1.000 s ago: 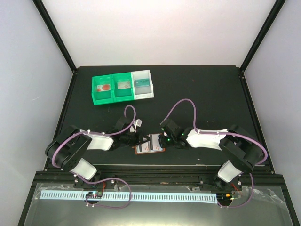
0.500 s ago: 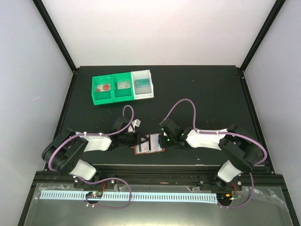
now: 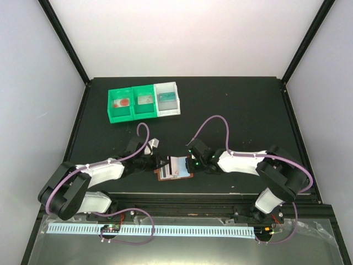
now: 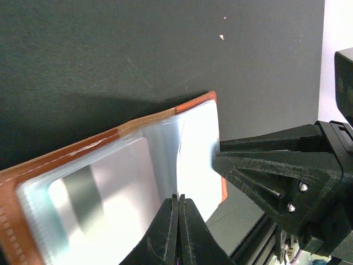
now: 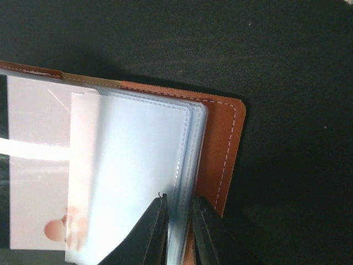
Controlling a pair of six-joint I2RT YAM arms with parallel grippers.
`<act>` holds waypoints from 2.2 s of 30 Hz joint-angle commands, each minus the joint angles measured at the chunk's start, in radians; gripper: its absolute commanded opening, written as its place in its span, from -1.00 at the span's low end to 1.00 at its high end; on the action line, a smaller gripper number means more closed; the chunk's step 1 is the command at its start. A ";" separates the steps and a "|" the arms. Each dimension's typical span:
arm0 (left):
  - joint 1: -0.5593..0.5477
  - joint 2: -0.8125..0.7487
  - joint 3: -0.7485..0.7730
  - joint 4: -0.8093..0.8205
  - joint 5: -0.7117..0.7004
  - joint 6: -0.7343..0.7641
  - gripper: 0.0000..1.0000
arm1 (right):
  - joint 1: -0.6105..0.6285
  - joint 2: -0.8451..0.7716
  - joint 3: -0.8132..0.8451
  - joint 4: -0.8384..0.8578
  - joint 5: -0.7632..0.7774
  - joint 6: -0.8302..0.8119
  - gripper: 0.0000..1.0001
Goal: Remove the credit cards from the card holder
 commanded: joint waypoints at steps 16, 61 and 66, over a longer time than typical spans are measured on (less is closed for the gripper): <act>0.118 -0.195 0.045 -0.190 0.031 0.035 -0.97 | -0.002 -0.211 0.054 0.002 0.014 -0.304 -0.57; 0.198 -0.556 0.052 -0.180 0.254 -0.515 -0.97 | 0.271 -0.361 -0.323 0.911 0.249 -1.553 -0.56; 0.198 -0.554 0.052 -0.161 0.271 -0.519 -0.97 | 0.281 -0.364 -0.330 0.927 0.267 -1.555 -0.98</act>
